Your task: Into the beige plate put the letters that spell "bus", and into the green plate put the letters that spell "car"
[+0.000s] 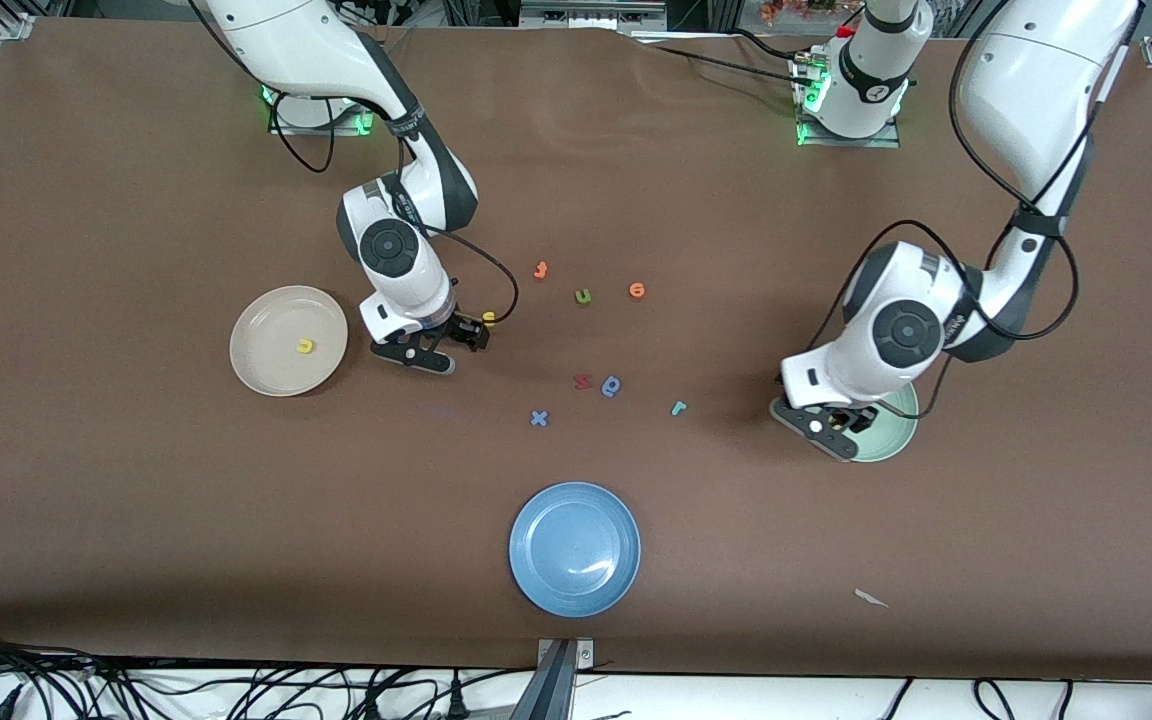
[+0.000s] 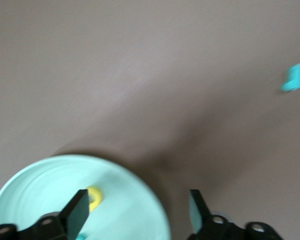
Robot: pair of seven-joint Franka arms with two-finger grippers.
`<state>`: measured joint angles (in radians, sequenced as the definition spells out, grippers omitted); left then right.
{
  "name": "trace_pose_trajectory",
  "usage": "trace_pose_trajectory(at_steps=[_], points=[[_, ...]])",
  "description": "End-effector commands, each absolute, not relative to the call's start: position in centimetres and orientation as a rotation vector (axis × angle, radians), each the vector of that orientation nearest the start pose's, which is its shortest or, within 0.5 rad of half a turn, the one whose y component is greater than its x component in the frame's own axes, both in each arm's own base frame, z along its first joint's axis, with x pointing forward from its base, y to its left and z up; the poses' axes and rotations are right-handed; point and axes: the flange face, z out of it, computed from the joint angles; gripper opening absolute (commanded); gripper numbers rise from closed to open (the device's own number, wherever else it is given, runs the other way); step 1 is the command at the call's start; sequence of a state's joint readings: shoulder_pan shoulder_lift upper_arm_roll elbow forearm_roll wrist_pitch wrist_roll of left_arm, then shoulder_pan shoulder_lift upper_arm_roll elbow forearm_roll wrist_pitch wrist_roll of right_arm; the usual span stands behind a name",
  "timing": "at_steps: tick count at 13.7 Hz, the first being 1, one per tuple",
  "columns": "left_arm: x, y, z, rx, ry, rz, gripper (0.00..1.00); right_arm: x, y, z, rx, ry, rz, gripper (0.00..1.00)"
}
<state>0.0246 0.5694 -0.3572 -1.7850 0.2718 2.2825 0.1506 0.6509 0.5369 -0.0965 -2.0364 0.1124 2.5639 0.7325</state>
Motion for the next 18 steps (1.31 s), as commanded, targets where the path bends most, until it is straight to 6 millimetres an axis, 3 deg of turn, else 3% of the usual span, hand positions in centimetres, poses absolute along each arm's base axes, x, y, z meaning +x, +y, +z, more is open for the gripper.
trace_pose_trajectory(at_steps=[1,5,7,10,18], points=[[62.7,-24.4,26.7,-2.943,1.014,-0.042,1.0,50.4,31.5,17.6,-3.104,0.427,0.031,0.8],[63.2,-30.2,26.5,-2.958,1.077,-0.094,1.0,49.9,32.2,17.5,-3.101,0.412,0.042,0.71],[63.0,-30.6,25.8,-2.978,1.036,-0.079,1.0,49.9,32.3,17.6,-3.099,0.412,0.041,0.65],[61.6,-33.1,24.4,-2.986,1.004,-0.053,1.0,49.8,32.4,17.5,-3.101,0.403,0.044,0.54],[61.4,-33.5,23.3,-2.976,1.019,-0.036,1.0,49.7,32.4,17.4,-3.103,0.392,0.046,0.3]])
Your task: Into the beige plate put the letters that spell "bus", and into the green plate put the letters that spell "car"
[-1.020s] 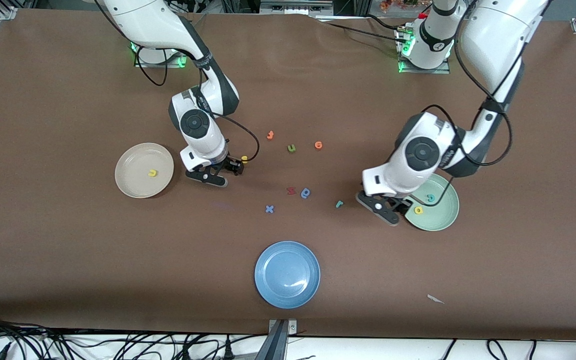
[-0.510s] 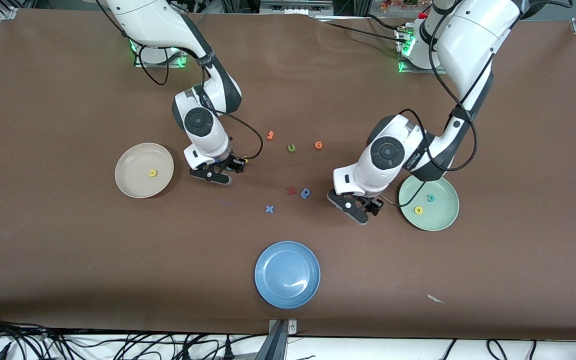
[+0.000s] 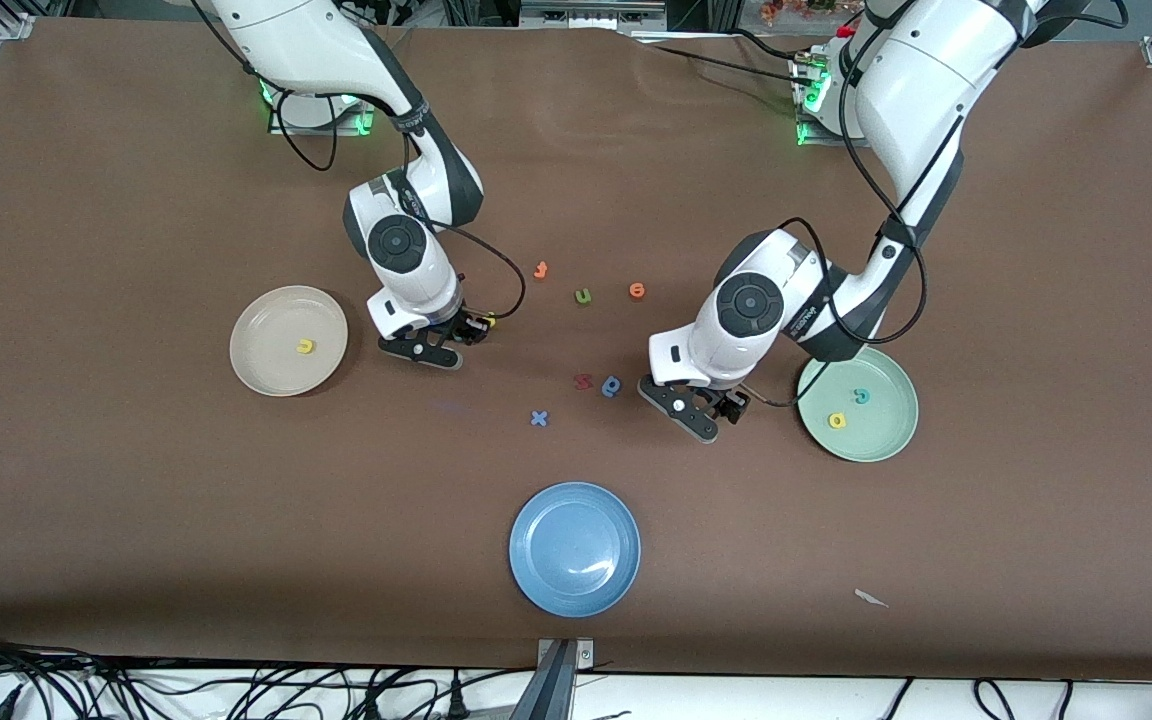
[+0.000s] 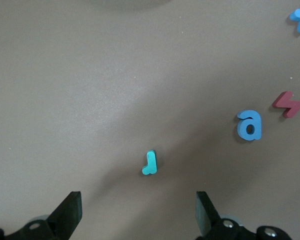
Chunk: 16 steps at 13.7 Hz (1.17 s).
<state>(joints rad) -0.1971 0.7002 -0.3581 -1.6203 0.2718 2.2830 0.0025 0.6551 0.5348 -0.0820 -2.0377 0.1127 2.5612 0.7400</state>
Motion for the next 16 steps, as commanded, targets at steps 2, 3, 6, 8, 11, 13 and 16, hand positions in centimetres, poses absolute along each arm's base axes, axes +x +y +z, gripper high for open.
trace_pose_trajectory(at_steps=[2,3,6,8,11,13,16], points=[[61.3,-33.6,23.0,-2.976,1.024,-0.033,1.0,49.7,32.4,17.3,-3.103,0.392,0.046,0.24],[61.3,-33.6,22.5,-2.977,1.029,-0.026,1.0,49.8,32.3,17.3,-3.103,0.394,0.046,0.24],[62.0,-34.0,21.9,-2.992,1.02,-0.035,0.96,49.9,32.2,17.4,-3.103,0.389,0.046,0.19],[61.8,-34.5,21.6,-2.985,1.038,-0.031,0.83,50.1,32.3,17.6,-3.102,0.384,0.043,0.16],[61.7,-34.6,20.4,-2.975,1.059,-0.039,0.69,51.5,32.5,19.3,-3.127,0.384,0.122,0.14],[61.7,-34.6,19.1,-2.948,1.09,-0.056,0.68,53.1,31.6,21.1,-3.138,0.342,0.169,0.14],[61.8,-34.7,18.5,-2.947,1.103,-0.089,0.66,55.1,26.7,23.1,-3.174,0.226,0.231,0.13]])
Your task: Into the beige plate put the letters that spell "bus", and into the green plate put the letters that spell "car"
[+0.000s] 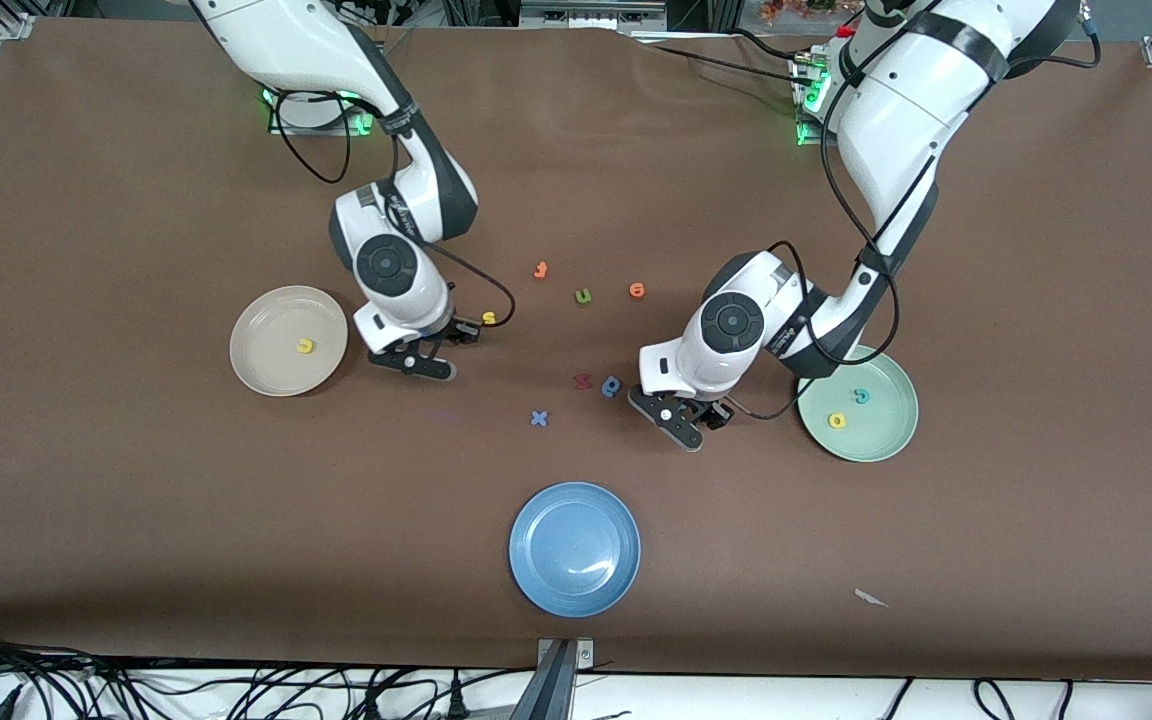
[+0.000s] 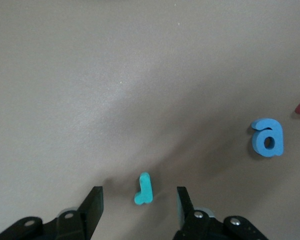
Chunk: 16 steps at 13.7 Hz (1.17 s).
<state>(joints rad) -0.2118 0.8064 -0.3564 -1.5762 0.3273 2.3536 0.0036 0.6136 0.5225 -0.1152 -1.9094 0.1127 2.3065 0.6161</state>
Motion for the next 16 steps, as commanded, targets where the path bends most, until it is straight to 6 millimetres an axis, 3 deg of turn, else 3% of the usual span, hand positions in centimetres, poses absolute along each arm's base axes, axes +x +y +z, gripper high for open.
trace_pose_trajectory(at_steps=[1,2,6,8,9,11,12,14,16], points=[[61.6,-34.7,17.8,-2.922,1.127,-0.086,0.57,55.5,24.7,24.0,-3.184,0.184,0.249,0.13],[61.6,-34.7,17.2,-2.902,1.144,-0.084,0.47,55.9,22.4,24.7,-3.189,0.139,0.25,0.13],[61.1,-35.0,16.2,-2.898,1.154,-0.062,0.32,54.5,13.9,26.6,-3.175,-0.041,0.276,0.13],[61.0,-35.2,16.4,-2.896,1.159,-0.066,0.09,52.8,10.1,26.7,-3.154,-0.115,0.294,0.14],[61.2,-35.1,16.9,-2.899,1.149,-0.076,0.01,52.1,8.6,26.6,-3.148,-0.132,0.287,0.14],[63.1,-34.7,19.8,-2.904,1.108,-0.125,0.01,50.9,5.8,25.5,-3.145,-0.155,0.278,0.15],[63.5,-34.1,20.9,-2.895,1.089,-0.089,0.01,50.6,4.8,24.9,-3.149,-0.156,0.268,0.31],[64.3,-32.2,23.4,-2.892,1.03,-0.046,0.04,50.9,4.3,24.9,-3.155,-0.118,0.265,1.0],[64.9,-29.2,25.4,-2.883,0.962,0.022,0.04,51.6,5.3,25.6,-3.16,-0.078,0.239,1.0]])
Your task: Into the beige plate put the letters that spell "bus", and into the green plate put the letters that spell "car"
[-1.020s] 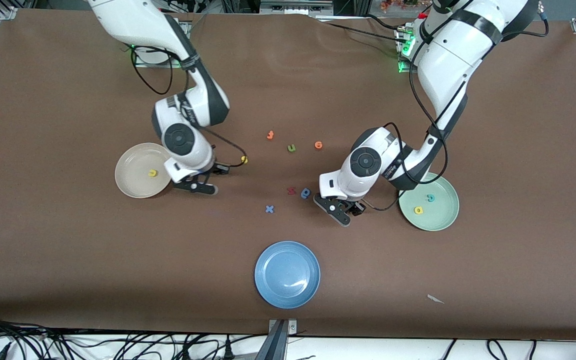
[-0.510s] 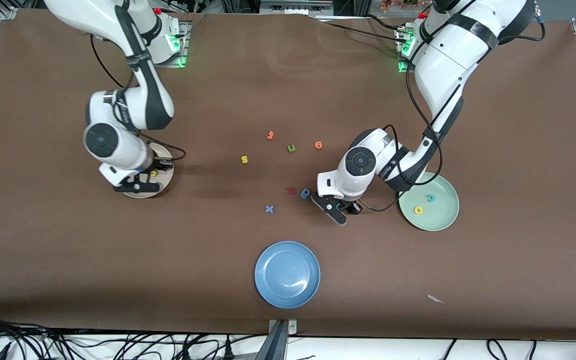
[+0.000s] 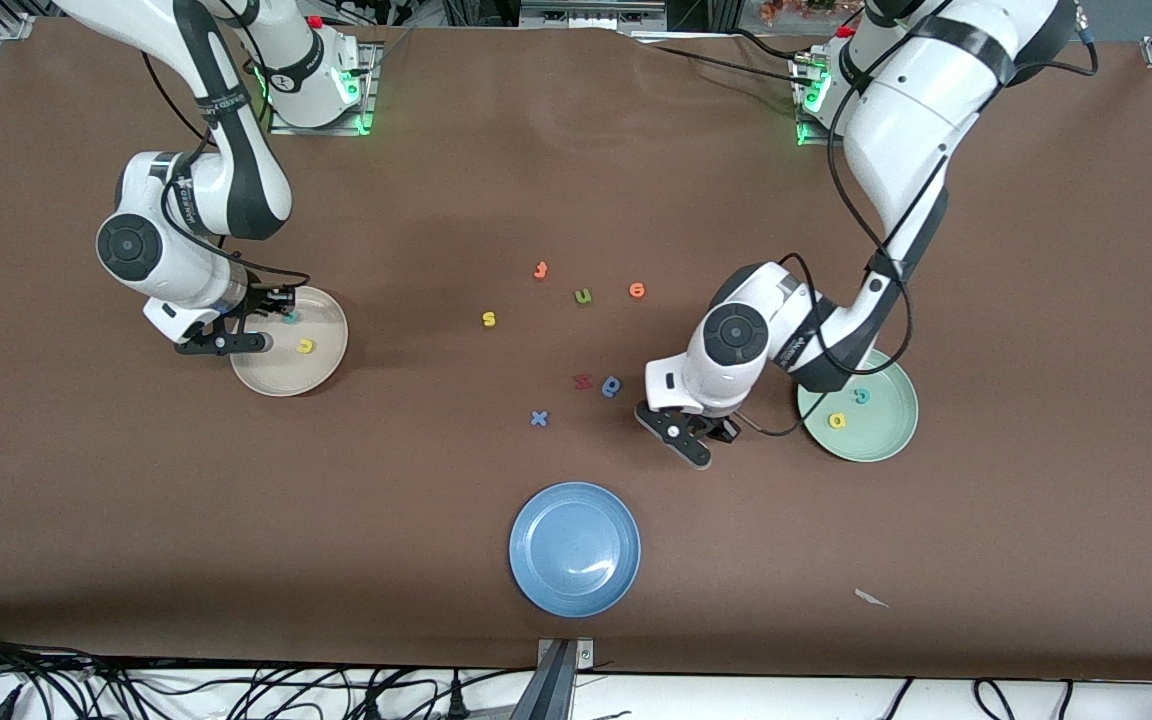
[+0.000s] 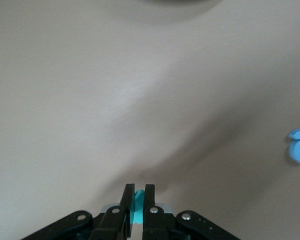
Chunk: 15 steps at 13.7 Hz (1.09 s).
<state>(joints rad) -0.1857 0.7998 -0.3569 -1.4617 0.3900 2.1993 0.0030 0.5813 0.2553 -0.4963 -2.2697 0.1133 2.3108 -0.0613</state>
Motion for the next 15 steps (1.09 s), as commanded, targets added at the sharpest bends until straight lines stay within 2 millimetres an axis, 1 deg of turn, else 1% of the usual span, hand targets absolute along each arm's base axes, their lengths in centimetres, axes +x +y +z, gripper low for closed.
trace_pose_trajectory(at_steps=[1,2,3,4,5,6,7,8,9,10,11,12,13,14,15], points=[[65.5,-26.9,26.1,-2.886,0.91,0.061,0.04,52.1,6.1,26.0,-3.166,-0.029,0.221,1.0],[65.7,-25.4,26.2,-2.886,0.879,0.098,0.05,52.3,8.1,26.1,-3.171,0.007,0.211,1.0],[66.0,-23.2,25.7,-2.889,0.84,0.146,0.08,52.6,10.3,26.1,-3.175,0.066,0.198,1.0],[65.6,-21.8,24.5,-2.881,0.843,0.206,0.08,53.1,12.7,26.3,-3.176,0.123,0.176,1.0],[65.1,-20.7,23.5,-2.87,0.856,0.258,0.08,53.3,15.3,26.4,-3.173,0.174,0.159,1.0],[64.5,-19.2,22.2,-2.872,0.837,0.311,0.09,53.5,18.0,26.4,-3.167,0.221,0.145,1.0],[64.2,-17.9,21.8,-2.876,0.814,0.335,0.11,53.7,20.6,26.1,-3.162,0.272,0.138,1.0],[64.0,-17.1,22.0,-2.874,0.804,0.342,0.23,53.8,22.8,25.7,-3.148,0.325,0.132,1.0],[63.7,-15.4,21.3,-2.881,0.781,0.367,0.36,53.8,25.2,24.9,-3.126,0.378,0.139,1.0],[63.8,-14.4,21.2,-2.888,0.767,0.37,0.53,53.9,27.3,24.2,-3.111,0.394,0.148,1.0],[64.0,-14.3,21.7,-2.887,0.792,0.359,0.91,53.7,28.9,23.5,-3.111,0.366,0.156,1.0],[64.2,-14.2,21.9,-2.892,0.804,0.356,1.0,53.2,30.5,22.9,-3.113,0.328,0.167,1.0],[64.3,-14.3,22.3,-2.892,0.799,0.349,1.0,52.7,31.6,22.4,-3.113,0.303,0.161,1.0],[64.3,-14.9,23.4,-2.893,0.798,0.322,1.0,52.0,32.9,21.9,-3.113,0.292,0.15,1.0],[64.3,-16.0,25.0,-2.893,0.809,0.286,1.0,51.4,33.9,21.3,-3.116,0.284,0.142,1.0]])
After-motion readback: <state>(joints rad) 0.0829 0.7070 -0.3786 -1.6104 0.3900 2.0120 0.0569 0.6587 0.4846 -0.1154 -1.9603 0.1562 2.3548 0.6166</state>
